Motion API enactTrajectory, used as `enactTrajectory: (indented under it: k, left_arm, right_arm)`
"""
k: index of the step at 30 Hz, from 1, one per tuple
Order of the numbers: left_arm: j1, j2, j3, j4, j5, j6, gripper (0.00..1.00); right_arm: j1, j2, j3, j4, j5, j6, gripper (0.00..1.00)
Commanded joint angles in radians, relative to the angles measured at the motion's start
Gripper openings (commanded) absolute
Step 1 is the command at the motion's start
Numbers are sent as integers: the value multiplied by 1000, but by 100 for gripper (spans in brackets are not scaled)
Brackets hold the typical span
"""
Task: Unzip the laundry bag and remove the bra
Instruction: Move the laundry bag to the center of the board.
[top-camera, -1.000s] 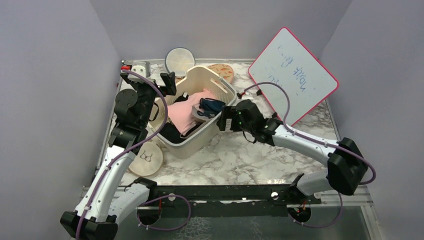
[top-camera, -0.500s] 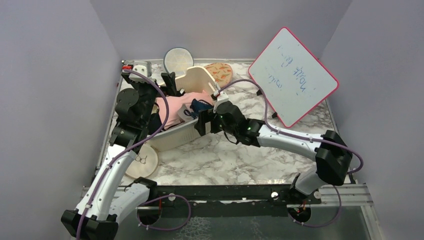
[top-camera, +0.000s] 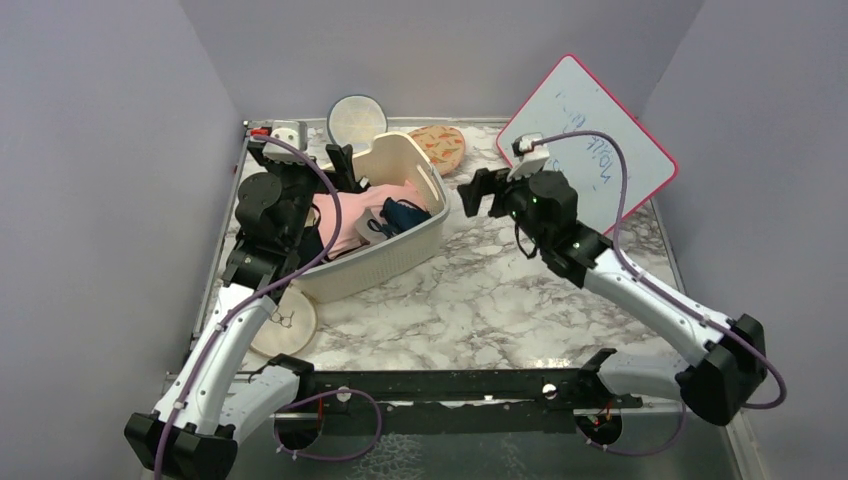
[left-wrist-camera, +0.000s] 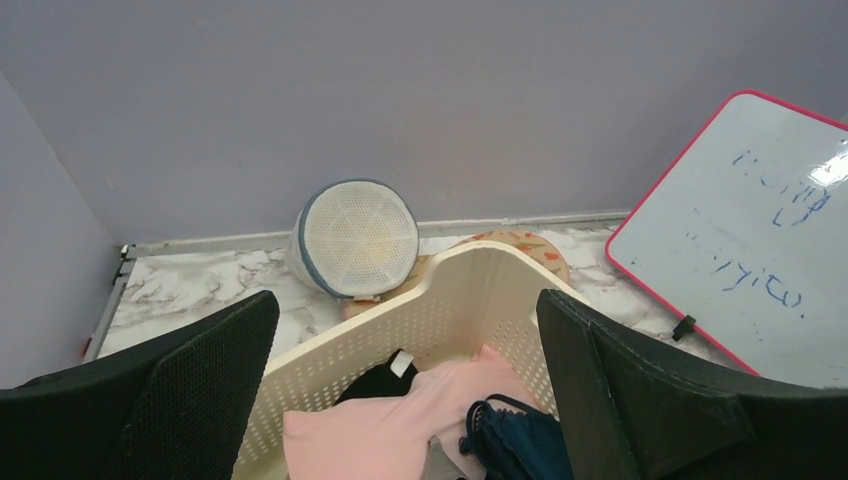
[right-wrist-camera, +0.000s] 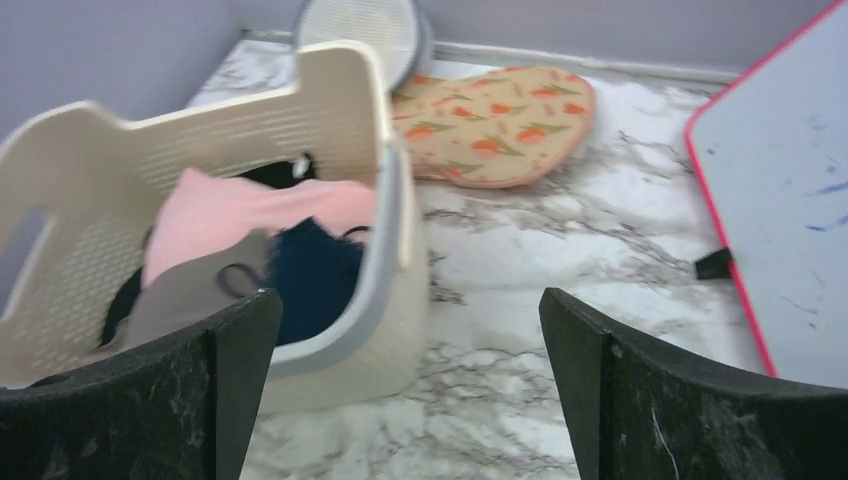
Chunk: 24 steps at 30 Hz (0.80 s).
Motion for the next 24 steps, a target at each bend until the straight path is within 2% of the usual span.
enactTrajectory:
  k: [1,6,10,15,20,24]
  left_arm:
    - [7,5,-8,30,29,-3,99]
    - [7,10,-11,34,37,-7,99]
    - [6,10,-14,43,61,-16,99]
    - [2,6,-18,50,78,-21,99]
    - [-1,-4,-23,58,81,-23,99]
    - [-2,-8,-31,67,93,-35,99]
  right_arm:
    - [-149,155,57,13,-157,71,100]
    - [-301,375,196,50,-389,210,100]
    - [-347,557,350,79,-448,268,100]
    - [-409,850,605,50,-583,425,100]
    - [-411,1087,821,-19,-537,497,100]
    - [-411,1142,830,-7,-444,550,100]
